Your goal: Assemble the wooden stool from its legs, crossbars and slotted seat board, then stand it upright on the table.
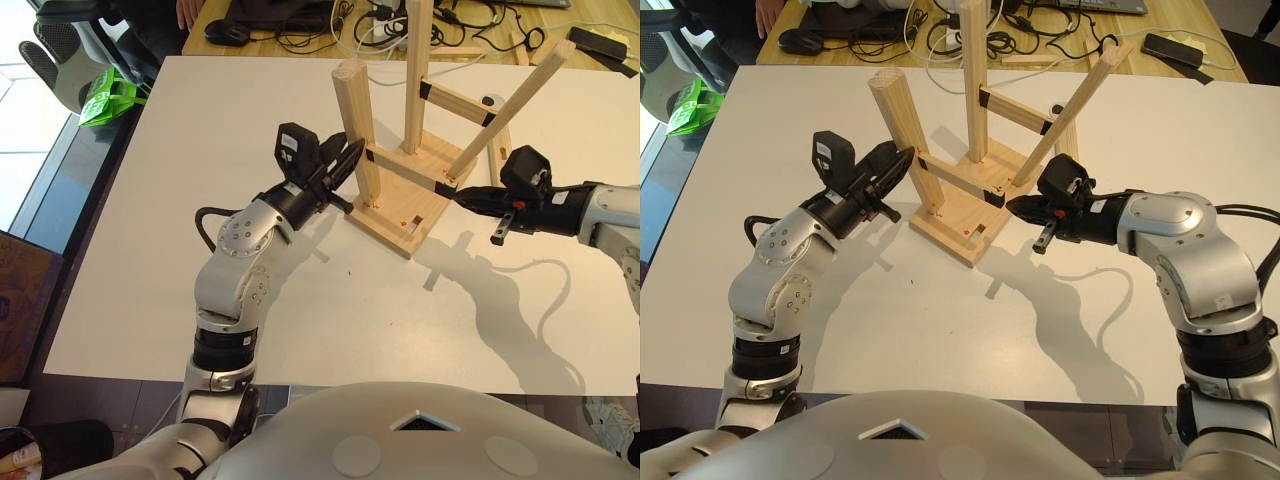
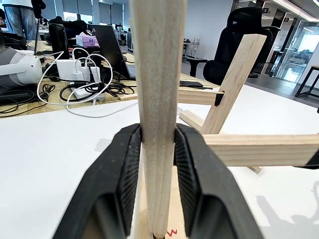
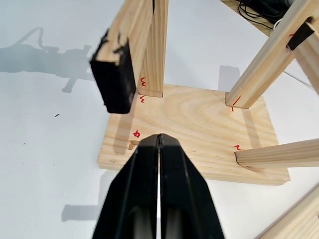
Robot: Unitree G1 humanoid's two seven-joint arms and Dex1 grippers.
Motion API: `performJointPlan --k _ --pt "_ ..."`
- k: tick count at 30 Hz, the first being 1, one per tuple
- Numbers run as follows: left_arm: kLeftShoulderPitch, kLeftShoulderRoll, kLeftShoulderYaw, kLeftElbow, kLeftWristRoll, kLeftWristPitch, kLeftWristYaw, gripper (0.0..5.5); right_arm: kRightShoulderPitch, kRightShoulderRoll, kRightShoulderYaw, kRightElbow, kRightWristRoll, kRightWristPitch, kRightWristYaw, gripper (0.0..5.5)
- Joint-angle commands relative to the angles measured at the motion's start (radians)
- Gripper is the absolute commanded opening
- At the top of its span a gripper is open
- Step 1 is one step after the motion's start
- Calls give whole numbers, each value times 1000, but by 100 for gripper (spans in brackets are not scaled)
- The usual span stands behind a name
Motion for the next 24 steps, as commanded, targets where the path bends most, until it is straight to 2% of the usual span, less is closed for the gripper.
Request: performJointPlan --k 1,11,14,16,24 --pt "25 8 -10 6 9 -11 -9 95 1 -3 7 0 -4 -7 -5 0" --pt "22 10 0 5 41 -85 -4 95 16 3 16 -10 -2 -12 -13 0" --pt "18 6 8 8 43 -103 -2 160 20 5 17 -9 -3 -15 -15 0" --pt "14 1 15 14 46 -112 7 182 22 6 18 -8 -4 -16 -16 0" --pt "-35 -24 68 -10 12 -131 28 189 32 11 28 -7 -5 -21 -22 0"
